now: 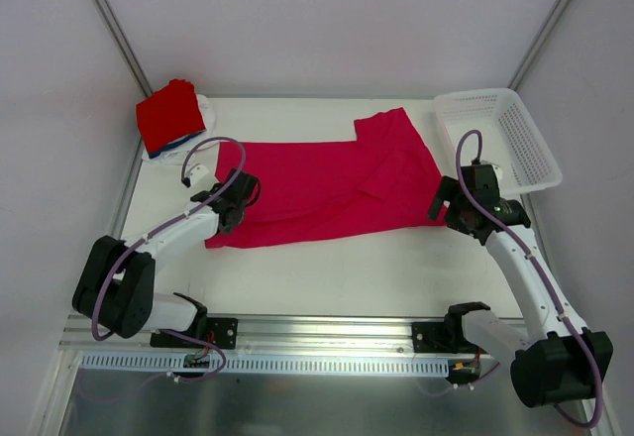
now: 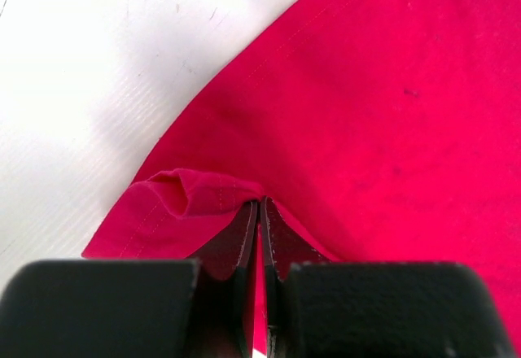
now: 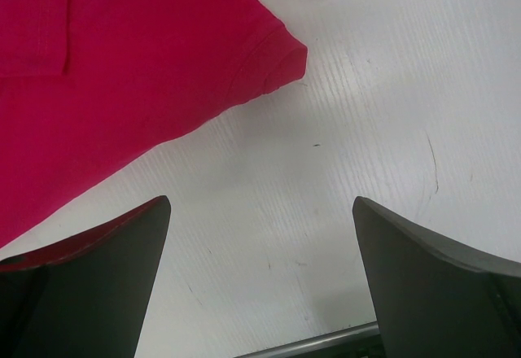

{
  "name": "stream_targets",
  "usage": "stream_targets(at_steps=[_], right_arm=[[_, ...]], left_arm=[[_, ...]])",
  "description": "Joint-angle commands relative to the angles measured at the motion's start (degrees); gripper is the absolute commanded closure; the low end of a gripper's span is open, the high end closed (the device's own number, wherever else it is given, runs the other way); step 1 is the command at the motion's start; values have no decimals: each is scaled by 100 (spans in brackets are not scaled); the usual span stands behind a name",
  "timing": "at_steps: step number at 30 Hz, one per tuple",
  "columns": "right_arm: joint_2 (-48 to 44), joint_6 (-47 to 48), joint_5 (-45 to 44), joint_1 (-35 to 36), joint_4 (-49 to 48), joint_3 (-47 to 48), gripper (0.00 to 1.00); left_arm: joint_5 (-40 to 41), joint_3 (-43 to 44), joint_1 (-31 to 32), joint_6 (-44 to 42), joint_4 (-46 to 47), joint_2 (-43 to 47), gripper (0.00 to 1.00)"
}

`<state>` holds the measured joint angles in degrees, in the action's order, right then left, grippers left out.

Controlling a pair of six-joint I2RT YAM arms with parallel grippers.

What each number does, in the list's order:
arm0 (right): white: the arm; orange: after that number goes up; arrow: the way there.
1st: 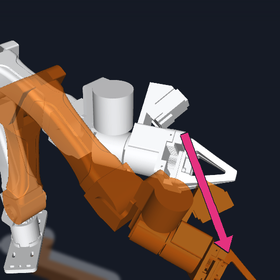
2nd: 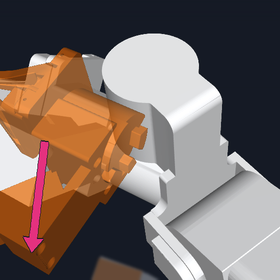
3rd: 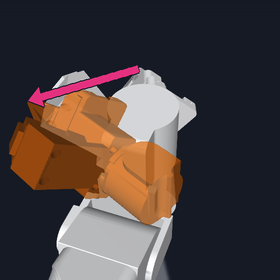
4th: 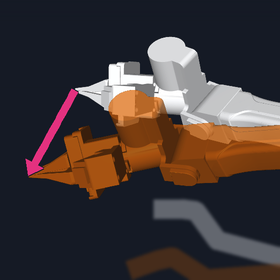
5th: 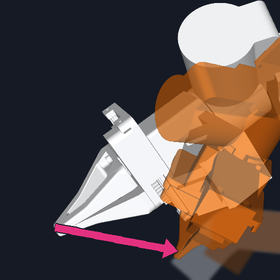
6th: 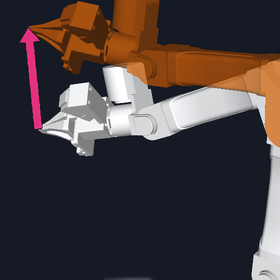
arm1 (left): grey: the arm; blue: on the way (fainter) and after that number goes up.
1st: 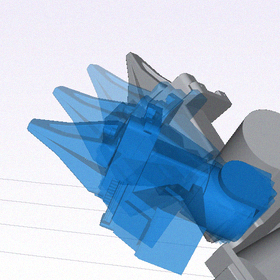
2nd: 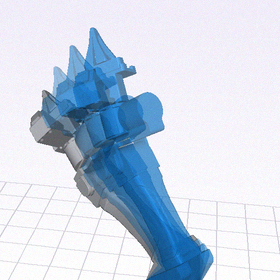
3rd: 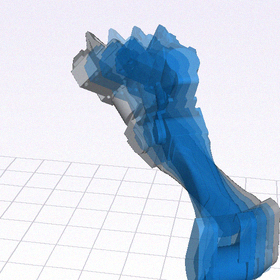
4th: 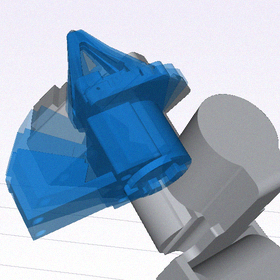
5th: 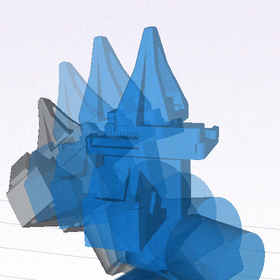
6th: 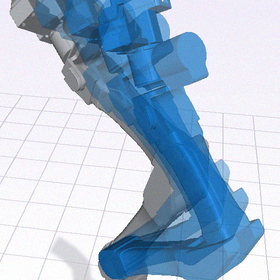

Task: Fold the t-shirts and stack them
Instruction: Fold the flattened tshirt in 1/3 of the way

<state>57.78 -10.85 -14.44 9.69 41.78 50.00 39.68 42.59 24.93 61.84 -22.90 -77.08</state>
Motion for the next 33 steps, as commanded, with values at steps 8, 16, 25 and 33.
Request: stream_targets(at_steps=[8,16,25,33], right_arm=[[234,83,-42,50,-231,-25,0],[436,48,-7,50,-407,-78,0],[629,-5,2,94,-557,-131,1],[778,4,-50,112,-618,62,1]], left_arm=[[154,452,-427,-155,13,-334,100],[110,601,-726,-366,101,-440,100],[13,1058,-796,-795,347,-948,34],[-22,1892,-928,-1376,435,-1521,1]])
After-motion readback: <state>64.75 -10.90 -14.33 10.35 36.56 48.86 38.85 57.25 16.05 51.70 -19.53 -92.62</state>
